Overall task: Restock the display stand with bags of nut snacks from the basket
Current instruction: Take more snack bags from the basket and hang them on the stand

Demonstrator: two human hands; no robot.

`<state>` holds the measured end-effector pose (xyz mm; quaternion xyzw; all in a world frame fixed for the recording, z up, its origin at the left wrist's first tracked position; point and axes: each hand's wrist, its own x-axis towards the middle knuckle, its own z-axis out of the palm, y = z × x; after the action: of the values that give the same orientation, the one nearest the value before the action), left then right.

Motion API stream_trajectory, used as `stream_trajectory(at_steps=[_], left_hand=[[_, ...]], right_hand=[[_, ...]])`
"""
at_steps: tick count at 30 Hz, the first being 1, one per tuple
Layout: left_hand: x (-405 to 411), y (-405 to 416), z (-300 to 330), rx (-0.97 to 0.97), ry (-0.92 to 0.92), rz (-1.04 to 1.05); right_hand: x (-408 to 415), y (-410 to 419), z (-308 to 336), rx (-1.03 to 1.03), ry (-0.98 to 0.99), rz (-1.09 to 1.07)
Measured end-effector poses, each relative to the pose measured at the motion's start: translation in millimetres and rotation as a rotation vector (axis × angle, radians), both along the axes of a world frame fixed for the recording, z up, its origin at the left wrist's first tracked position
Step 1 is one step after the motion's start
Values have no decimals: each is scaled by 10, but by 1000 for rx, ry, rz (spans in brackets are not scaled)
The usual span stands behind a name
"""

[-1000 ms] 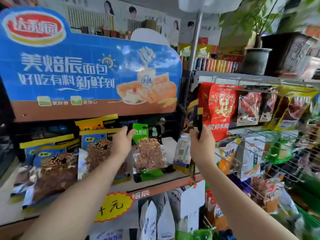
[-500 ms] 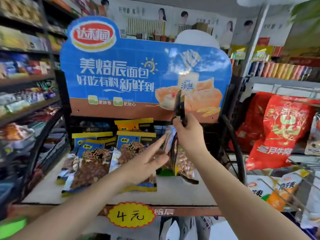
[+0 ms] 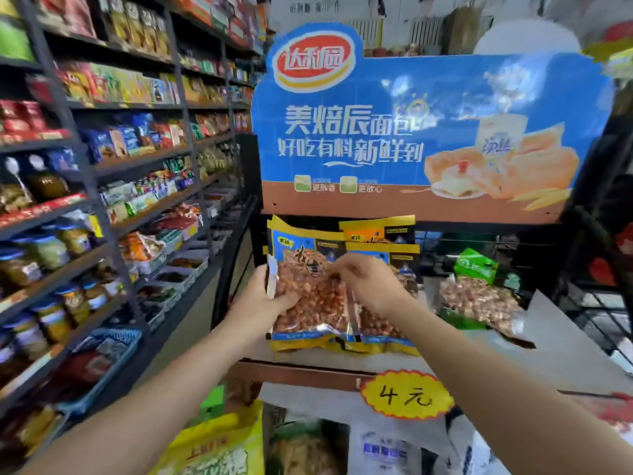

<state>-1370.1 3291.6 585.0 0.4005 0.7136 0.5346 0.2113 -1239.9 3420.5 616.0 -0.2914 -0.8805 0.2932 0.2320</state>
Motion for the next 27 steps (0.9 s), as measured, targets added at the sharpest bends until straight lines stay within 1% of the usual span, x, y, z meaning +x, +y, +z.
stream_trajectory(at_steps=[1, 2, 3, 5, 7, 8, 9, 10, 11, 12, 13, 16, 18, 22, 24, 27], left_hand=[[-27, -33, 52, -17, 13, 0], [-77, -45, 61, -47, 70, -6], [-125, -53, 59, -90, 164, -10], [-194, -79, 33, -178, 379, 33], [-245, -80, -90, -244, 687, 83], [-247, -65, -151, -230, 828, 61], [-240, -54, -197, -194, 913, -13], [-205, -59, -209, -180, 896, -114], [-178, -63, -226, -208, 854, -213], [-170, -64, -238, -261, 825, -293], [-180, -55, -253, -295, 837, -337], [-239, -49, -280, -334, 938, -377], [-257, -45, -297, -335, 998, -373], [-283, 46, -277, -344, 1134, -377], [-333, 79, -265, -364, 1133, -372], [-387, 76, -270, -367, 1109, -327]], right_hand=[[21, 45, -92, 38, -25, -32], [59, 92, -179, 74, -59, -55], [91, 160, -281, 119, -93, -75], [181, 241, -436, 167, -211, -149], [285, 274, -507, 139, -326, -302], [335, 279, -525, 123, -355, -400], [378, 296, -538, 115, -354, -488], [423, 306, -528, 75, -340, -566], [458, 340, -534, 31, -315, -618], [484, 369, -536, -17, -288, -647], [498, 391, -536, -57, -252, -656], [477, 413, -502, -213, -96, -688], [450, 403, -471, -326, -29, -697], [469, 405, -465, -481, 113, -592], [493, 381, -403, -468, 224, -530], [520, 307, -149, -346, 340, -492]])
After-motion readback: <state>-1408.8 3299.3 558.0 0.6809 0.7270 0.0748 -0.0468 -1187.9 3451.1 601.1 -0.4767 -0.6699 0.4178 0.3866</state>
